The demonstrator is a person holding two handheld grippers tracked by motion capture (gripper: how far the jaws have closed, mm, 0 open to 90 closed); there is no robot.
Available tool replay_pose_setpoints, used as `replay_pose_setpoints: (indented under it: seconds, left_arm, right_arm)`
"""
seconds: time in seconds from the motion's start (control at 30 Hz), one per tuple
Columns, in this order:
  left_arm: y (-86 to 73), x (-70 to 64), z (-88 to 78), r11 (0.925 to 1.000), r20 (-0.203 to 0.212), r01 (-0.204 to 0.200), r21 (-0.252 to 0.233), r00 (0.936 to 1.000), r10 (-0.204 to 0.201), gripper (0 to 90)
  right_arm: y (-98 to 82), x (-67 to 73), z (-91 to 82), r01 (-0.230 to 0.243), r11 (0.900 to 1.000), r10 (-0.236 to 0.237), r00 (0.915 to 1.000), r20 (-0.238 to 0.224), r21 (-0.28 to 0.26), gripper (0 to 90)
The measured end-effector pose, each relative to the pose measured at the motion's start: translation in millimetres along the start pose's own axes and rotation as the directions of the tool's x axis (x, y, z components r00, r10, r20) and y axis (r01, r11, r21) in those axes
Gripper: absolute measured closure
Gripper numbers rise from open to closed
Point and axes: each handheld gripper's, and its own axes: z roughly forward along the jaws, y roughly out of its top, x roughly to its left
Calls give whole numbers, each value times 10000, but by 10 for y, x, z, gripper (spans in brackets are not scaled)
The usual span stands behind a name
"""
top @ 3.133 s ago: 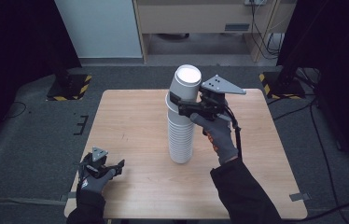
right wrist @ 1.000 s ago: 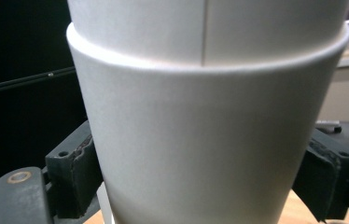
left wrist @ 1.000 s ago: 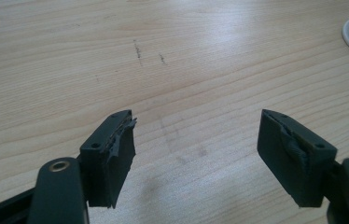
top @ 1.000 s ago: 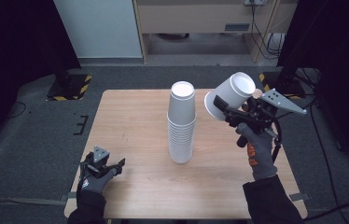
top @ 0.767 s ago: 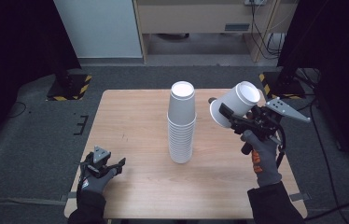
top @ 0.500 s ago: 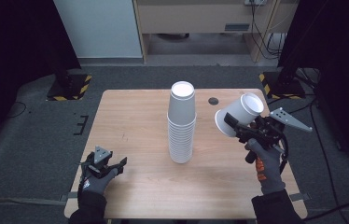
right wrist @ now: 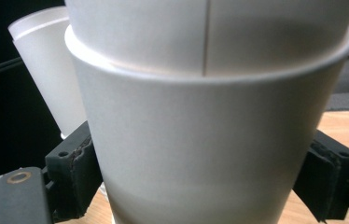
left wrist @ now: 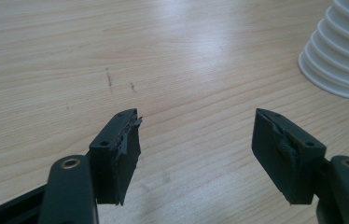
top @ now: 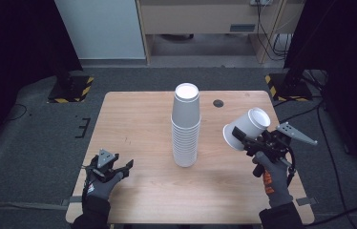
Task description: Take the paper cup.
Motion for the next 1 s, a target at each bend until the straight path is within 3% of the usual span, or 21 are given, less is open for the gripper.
replay_pose_setpoints:
  seconds: [0.53,0.77,1.0]
  left_arm:
    - [64,-212,11,9991,657,-225,-364,9975,248,311]
    - [79,-296,14,9985,933,-151,-533,9954,201,311]
    - [131,-441,19,9956,1304,-320,-878,9905,433,314]
  right_arm:
    - [-311,-129,-62,-581,9974,577,9983,116,434,151]
    - [-373,-143,-56,-679,9963,675,9977,101,532,151]
    - [-401,-147,-72,-802,9950,801,9968,43,599,150]
